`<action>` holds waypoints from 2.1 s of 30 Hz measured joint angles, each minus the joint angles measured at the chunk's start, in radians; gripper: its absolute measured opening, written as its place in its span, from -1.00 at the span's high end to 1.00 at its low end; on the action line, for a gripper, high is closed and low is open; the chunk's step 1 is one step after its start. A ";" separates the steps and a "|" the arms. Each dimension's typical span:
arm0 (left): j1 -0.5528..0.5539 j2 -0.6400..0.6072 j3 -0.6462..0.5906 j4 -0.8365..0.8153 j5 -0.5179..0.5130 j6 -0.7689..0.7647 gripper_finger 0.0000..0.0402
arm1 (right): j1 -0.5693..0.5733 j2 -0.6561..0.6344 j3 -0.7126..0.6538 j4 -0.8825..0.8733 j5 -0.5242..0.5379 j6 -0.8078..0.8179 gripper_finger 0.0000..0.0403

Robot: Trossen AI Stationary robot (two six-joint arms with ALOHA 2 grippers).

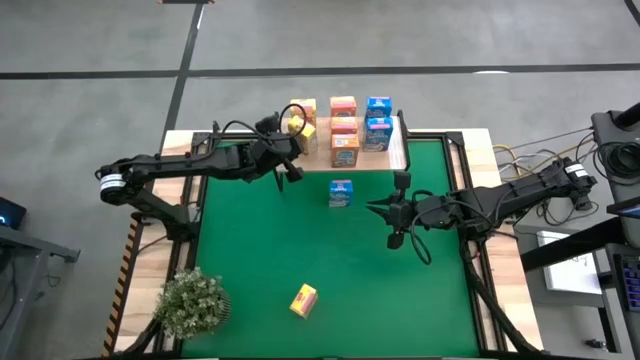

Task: Stack cereal on shelf
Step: Put the right yellow cereal box on the shelf aligned with the other yellow cereal box

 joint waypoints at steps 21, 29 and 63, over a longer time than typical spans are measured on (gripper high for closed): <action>-0.012 -0.005 0.030 -0.016 0.143 0.109 1.00 | 0.000 0.000 0.000 0.000 0.000 -0.005 0.84; 0.005 0.006 0.028 -0.008 0.131 0.089 1.00 | 0.000 0.000 0.000 -0.001 0.000 -0.004 0.84; 0.024 0.056 0.017 0.099 0.202 -0.064 1.00 | 0.000 0.000 0.000 0.000 0.000 -0.004 0.84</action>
